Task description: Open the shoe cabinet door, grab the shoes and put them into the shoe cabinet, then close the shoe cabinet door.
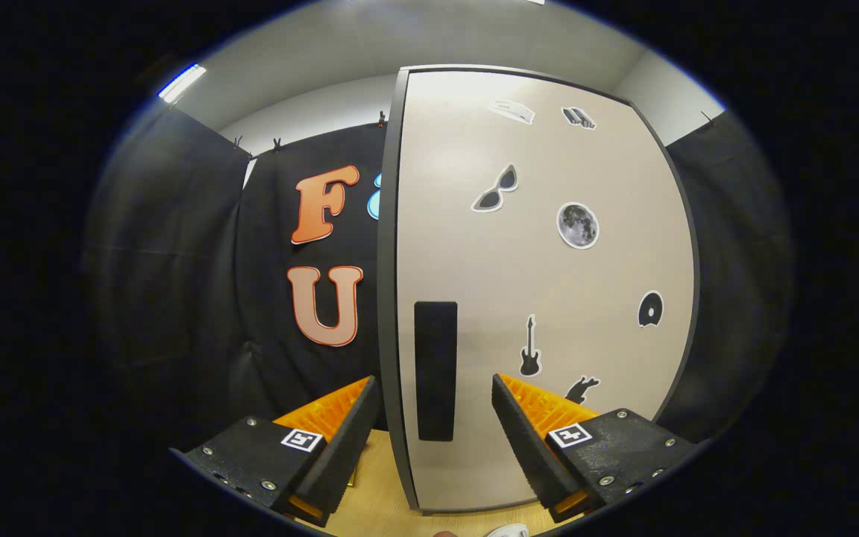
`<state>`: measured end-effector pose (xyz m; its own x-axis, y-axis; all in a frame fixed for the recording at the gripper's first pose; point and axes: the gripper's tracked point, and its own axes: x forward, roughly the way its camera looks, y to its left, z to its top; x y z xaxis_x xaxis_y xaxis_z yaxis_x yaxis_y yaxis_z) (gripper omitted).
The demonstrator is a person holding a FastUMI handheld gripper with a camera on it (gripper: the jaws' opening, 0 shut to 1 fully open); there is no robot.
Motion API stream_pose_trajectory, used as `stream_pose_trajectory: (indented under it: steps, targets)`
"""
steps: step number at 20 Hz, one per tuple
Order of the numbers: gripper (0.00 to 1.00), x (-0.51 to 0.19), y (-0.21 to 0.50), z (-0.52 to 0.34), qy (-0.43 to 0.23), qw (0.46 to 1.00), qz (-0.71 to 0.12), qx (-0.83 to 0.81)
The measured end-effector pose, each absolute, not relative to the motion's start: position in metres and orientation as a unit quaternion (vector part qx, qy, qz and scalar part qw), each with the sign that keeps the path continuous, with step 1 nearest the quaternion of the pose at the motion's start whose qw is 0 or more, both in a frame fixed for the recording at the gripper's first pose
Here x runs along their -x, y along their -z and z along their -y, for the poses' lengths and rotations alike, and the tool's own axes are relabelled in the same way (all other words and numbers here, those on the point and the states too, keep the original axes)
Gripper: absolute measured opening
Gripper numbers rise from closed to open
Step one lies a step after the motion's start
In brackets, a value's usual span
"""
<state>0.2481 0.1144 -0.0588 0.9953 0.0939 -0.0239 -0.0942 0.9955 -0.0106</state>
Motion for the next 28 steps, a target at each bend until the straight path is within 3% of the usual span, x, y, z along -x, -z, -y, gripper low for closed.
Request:
stream_pose_trajectory:
  steps: [8, 10, 14, 16, 17, 21, 28]
  targets:
    - [0.94, -0.273, 0.062, -0.112, -0.02, 1.0, -0.004, 0.02]
    - [0.89, -0.276, 0.067, -0.113, -0.018, 0.999, -0.013, 0.025]
    - [0.71, -0.277, 0.073, -0.115, -0.02, 0.999, -0.021, 0.029]
    - [0.54, -0.276, 0.073, -0.117, -0.023, 0.999, -0.02, 0.026]
    - [0.41, -0.274, 0.073, -0.117, -0.024, 0.999, -0.021, 0.024]
    - [0.35, -0.271, 0.074, -0.116, -0.033, 0.999, -0.022, 0.007]
    - [0.33, -0.222, 0.067, -0.102, -0.045, 0.999, -0.019, 0.004]
